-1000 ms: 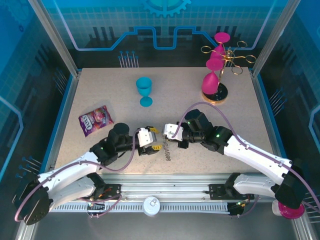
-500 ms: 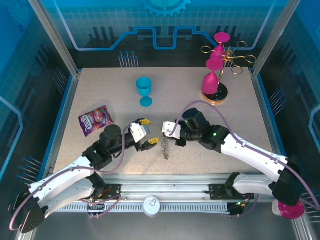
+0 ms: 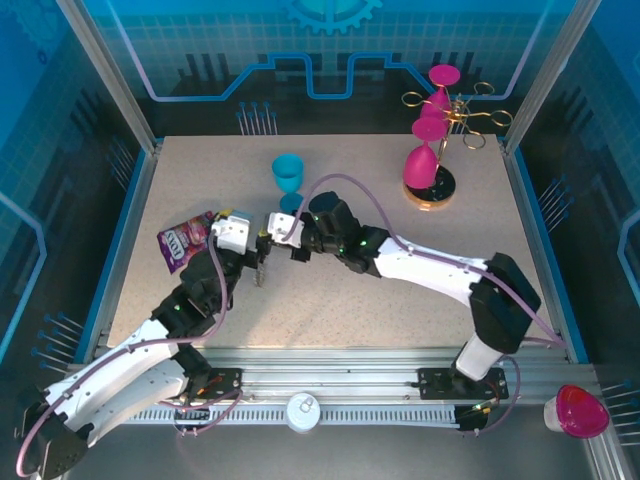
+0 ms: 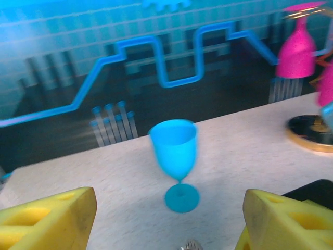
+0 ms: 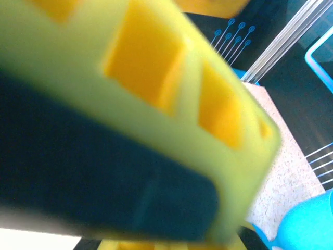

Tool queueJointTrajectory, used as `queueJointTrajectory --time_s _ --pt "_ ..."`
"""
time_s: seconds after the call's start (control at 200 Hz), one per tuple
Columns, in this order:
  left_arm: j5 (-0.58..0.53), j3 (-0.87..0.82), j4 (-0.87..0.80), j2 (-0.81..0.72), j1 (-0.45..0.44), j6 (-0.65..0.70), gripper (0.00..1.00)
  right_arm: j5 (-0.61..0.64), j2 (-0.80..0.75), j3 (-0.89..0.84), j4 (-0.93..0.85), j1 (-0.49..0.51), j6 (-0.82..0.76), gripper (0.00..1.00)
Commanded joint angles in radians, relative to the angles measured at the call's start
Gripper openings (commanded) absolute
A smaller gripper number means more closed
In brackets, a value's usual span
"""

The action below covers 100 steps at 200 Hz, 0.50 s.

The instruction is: Put the keys on the keyring

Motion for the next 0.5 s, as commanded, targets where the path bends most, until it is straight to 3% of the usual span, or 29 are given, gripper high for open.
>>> queueJointTrajectory --time_s 0.0,0.17,0.495 --pt "-0.147 0.019 0.093 -0.043 0.027 -0.115 0.75 -0.037 0.089 -0.019 0.012 0.011 -0.039 0.00" --pt "-0.164 -0.002 0.077 -0.068 0.063 -0.160 0.75 -0.020 0.093 -0.127 -0.040 -0.008 -0.119 0.00" --pt "-0.152 -0.036 0.049 -0.064 0.084 -0.237 0.75 0.093 -0.005 -0.278 -0.297 -0.026 -0.251 0.00"
